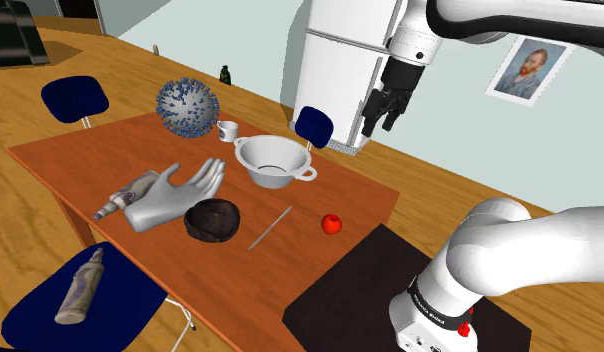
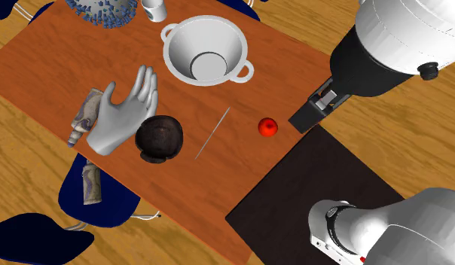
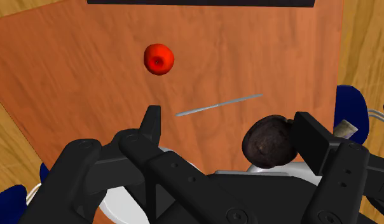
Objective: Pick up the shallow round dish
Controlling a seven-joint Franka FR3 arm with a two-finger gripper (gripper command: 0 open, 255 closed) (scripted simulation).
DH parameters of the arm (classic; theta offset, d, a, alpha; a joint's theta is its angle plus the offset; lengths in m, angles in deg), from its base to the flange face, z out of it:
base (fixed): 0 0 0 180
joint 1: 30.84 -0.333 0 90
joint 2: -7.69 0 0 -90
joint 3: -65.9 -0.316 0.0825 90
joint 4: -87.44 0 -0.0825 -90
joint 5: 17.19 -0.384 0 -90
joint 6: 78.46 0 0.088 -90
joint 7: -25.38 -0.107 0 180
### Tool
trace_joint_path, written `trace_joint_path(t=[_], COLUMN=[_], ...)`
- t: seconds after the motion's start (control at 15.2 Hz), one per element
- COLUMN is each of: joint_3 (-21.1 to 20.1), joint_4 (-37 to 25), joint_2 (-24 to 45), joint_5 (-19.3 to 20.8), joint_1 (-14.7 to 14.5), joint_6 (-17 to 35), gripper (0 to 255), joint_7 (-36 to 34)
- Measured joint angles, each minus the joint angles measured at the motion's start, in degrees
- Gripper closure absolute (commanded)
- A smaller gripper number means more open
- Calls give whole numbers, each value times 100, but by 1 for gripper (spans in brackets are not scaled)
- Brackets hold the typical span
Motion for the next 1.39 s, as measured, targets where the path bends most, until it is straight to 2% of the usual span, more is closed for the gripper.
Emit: trace_joint_path(t=[0.2, 0.59, 1.06, 1.39], joint_3=[-90, -503, -1029, -1356], joint_4=[41, 106, -141, -539], joint_2=[166, 1035, 2420, 3443], joint_5=[-22, -72, 33, 301], joint_1=[-60, -312, -546, -646], joint_6=[198, 1093, 2164, 2714], gripper=[0, 0, 0, 0], joint_7=[-29, -170, -444, -688])
